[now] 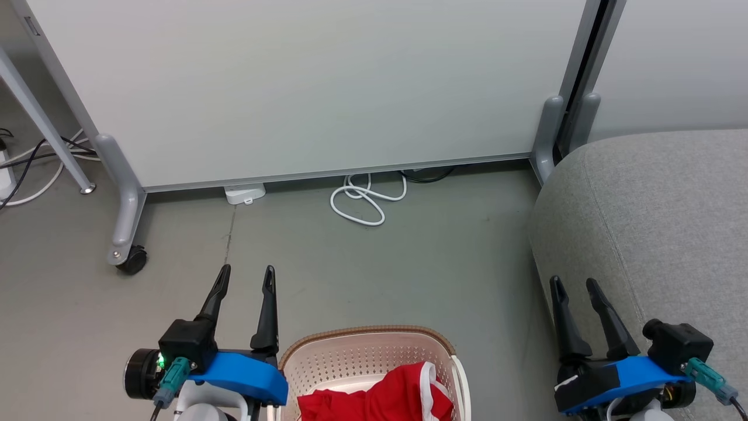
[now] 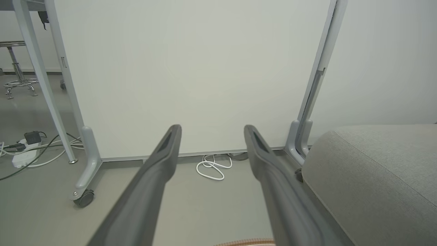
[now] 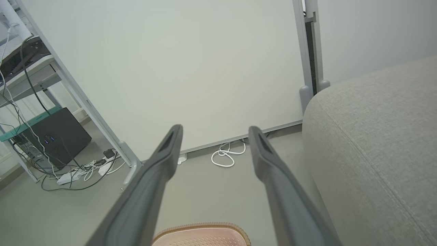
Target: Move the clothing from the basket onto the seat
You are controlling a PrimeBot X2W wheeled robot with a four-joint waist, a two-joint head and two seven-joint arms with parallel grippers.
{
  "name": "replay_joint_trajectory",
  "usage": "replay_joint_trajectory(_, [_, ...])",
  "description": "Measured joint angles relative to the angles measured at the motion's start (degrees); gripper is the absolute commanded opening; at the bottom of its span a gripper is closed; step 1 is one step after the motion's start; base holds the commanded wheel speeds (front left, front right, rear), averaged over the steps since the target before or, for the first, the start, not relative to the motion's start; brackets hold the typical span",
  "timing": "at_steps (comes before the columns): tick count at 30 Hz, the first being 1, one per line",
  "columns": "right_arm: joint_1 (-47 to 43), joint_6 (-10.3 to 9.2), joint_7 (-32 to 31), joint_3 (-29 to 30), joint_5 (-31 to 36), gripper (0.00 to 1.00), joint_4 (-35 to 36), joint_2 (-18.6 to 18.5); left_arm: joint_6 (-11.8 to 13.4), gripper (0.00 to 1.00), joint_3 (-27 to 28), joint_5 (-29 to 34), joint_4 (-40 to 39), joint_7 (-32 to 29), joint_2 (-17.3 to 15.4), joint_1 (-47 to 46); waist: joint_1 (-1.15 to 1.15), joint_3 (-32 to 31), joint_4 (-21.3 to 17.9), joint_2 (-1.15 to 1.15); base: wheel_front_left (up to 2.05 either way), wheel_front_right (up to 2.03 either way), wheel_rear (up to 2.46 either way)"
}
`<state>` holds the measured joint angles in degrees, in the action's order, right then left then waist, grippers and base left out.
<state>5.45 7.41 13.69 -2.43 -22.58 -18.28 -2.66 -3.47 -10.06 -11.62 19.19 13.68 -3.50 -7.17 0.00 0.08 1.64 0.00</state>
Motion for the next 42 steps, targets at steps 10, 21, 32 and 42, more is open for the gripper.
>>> replay_joint_trajectory(10, [0.5,0.00,0.9,-0.5,2.9,1.00,-1.2,0.0,-0.2,1.00,-0.3,4.2,0.8,0.9,0.2,-0.2,0.00,-0.2,0.3,0.00,0.00,0.00,0.00])
replay_joint_trajectory(21, [0.9,0.00,1.3,-0.9,4.8,1.00,-1.5,0.0,-0.2,1.00,-0.4,6.0,1.2,1.3,0.4,-0.3,0.00,-0.2,0.5,0.00,0.00,0.00,0.00])
replay_joint_trajectory(32, [0.9,0.00,1.3,-1.0,5.0,1.00,-1.6,0.0,-0.4,1.00,-0.2,6.1,1.4,1.3,0.5,-0.3,0.00,-0.3,0.6,0.00,0.00,0.00,0.00])
replay_joint_trajectory(42, [0.9,0.00,1.3,-1.1,5.0,1.00,-1.8,0.0,-0.4,1.00,-0.2,6.2,1.6,1.3,0.5,-0.5,0.00,-0.1,0.6,0.00,0.00,0.00,0.00])
